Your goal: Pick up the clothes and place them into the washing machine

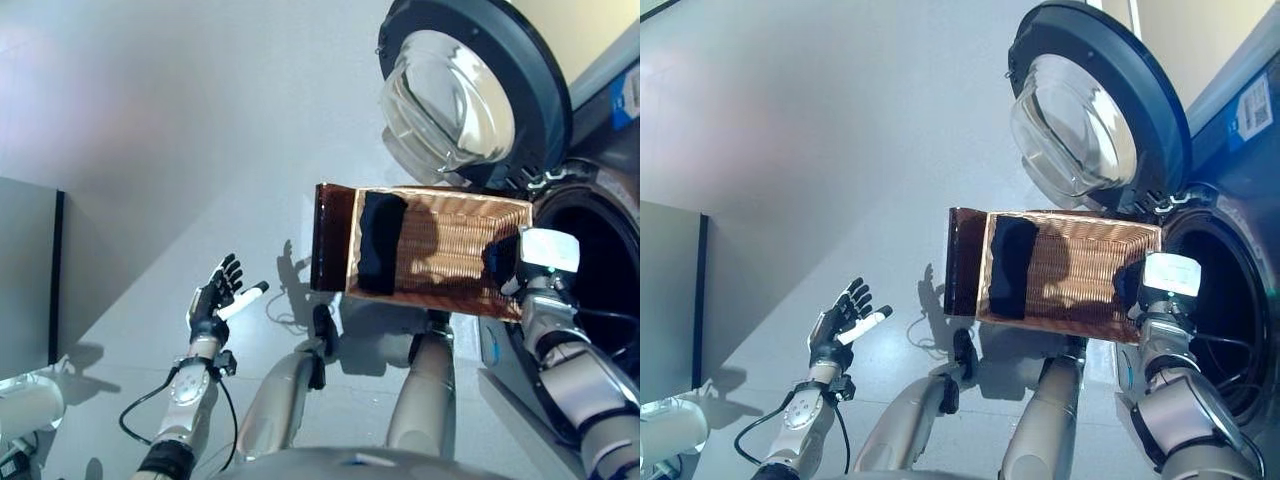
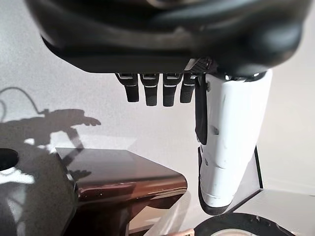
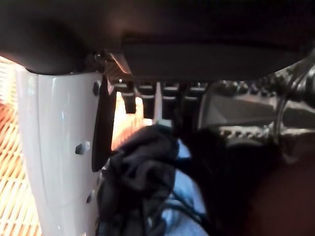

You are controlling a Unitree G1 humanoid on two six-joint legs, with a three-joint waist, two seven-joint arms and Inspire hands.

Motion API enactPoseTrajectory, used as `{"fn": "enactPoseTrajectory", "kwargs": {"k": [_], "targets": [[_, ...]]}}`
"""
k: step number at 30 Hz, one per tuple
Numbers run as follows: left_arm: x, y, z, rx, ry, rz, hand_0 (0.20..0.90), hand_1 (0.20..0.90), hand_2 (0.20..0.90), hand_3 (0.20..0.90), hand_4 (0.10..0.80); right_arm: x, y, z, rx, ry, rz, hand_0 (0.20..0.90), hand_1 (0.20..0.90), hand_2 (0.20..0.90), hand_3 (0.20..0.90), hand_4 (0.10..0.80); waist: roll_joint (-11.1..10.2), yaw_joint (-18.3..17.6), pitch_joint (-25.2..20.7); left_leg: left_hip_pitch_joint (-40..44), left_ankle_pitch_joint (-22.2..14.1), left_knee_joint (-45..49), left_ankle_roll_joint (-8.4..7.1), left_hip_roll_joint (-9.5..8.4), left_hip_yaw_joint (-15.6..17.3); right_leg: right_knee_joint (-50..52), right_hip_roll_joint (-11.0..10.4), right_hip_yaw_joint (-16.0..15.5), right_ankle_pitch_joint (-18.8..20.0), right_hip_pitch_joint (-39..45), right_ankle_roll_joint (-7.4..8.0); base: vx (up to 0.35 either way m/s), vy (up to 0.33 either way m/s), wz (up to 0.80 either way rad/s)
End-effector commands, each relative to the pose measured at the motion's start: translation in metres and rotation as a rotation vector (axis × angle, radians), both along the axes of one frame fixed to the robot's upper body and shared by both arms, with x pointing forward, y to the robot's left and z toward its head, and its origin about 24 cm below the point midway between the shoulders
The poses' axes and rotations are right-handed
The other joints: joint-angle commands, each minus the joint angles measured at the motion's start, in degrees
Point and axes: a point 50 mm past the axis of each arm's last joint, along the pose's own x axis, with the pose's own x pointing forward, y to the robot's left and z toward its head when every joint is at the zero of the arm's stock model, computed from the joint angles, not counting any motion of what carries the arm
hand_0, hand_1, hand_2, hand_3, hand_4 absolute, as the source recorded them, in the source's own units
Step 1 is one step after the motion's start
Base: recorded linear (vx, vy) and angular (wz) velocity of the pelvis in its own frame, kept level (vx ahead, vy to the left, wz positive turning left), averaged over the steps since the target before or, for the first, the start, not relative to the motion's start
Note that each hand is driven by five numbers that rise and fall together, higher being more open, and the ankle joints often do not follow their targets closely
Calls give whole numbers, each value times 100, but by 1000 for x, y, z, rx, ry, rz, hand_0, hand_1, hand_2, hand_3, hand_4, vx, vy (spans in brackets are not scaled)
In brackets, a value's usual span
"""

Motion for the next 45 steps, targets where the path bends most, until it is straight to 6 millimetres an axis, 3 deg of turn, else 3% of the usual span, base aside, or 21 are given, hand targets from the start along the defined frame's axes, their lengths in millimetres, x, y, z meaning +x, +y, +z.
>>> {"fn": "enactPoseTrajectory", "kwargs": {"k": [1, 10, 25, 26, 27, 29, 30, 31, 45], "targets": [[-6, 38, 29, 82, -150, 114, 900, 900, 900, 900, 800, 2, -17, 27, -154, -65, 10, 900, 900, 900, 900, 800, -119, -48, -242, -600, -460, 1167, -574, 421, -245, 282, 104, 573, 751, -57, -71, 0, 0, 0], [-12, 45, 34, 93, -173, 125, 900, 900, 900, 900, 800, -1, -25, 35, -199, -83, -1, 900, 900, 900, 900, 800, -167, -38, -239, -1093, -680, 1803, -570, 525, -292, 1008, 210, 711, 420, -579, -173, -9, -7, -2], [-10, 44, 55, 88, -262, 101, 900, 900, 900, 900, 800, 8, -10, 24, -183, -2, -7, 900, 900, 900, 900, 800, -56, 93, -254, -1722, -742, 2271, -535, 510, -290, 1612, 286, 890, 256, -1281, -285, -11, -4, 0], [-10, 44, 55, 88, -262, 101, 900, 900, 900, 900, 800, 8, -10, 24, -183, -2, -6, 848, 848, 848, 848, 763, -57, 92, -256, -1726, -744, 2274, -535, 510, -289, 1614, 286, 892, 254, -1285, -285, -11, 11, 3], [-10, 45, 54, 90, -257, 104, 900, 900, 900, 900, 800, 6, -11, 21, -189, 30, -18, 636, 636, 636, 636, 612, -50, 102, -256, -1755, -756, 2319, -526, 502, -294, 1676, 290, 915, 239, -1329, -294, -5, 6, 3], [-10, 45, 54, 90, -255, 105, 900, 900, 900, 900, 800, 4, -11, 18, -191, 50, -22, 442, 442, 442, 442, 473, -47, 110, -262, -1779, -768, 2356, -520, 498, -297, 1711, 282, 928, 228, -1355, -300, 0, 0, 0], [-10, 45, 55, 91, -257, 102, 900, 900, 900, 900, 800, 3, -12, 17, -196, 63, -23, 249, 249, 249, 249, 335, -43, 115, -264, -1786, -771, 2358, -518, 504, -298, 1724, 279, 938, 225, -1378, -301, 0, 0, 0], [-10, 44, 55, 92, -256, 99, 900, 900, 900, 900, 800, 2, -12, 16, -206, 76, -24, 200, 200, 200, 200, 300, -46, 117, -270, -1799, -784, 2387, -513, 504, -296, 1743, 275, 951, 219, -1396, -297, 0, 0, 0], [-11, 57, 60, 135, -260, 135, 900, 900, 900, 900, 800, 5, -18, 26, -221, 64, -18, 200, 200, 200, 200, 300, -134, 74, -274, -1951, -848, 2576, -491, 525, -259, 1898, 326, 1017, 168, -1571, -311, 0, 0, 0]]}}
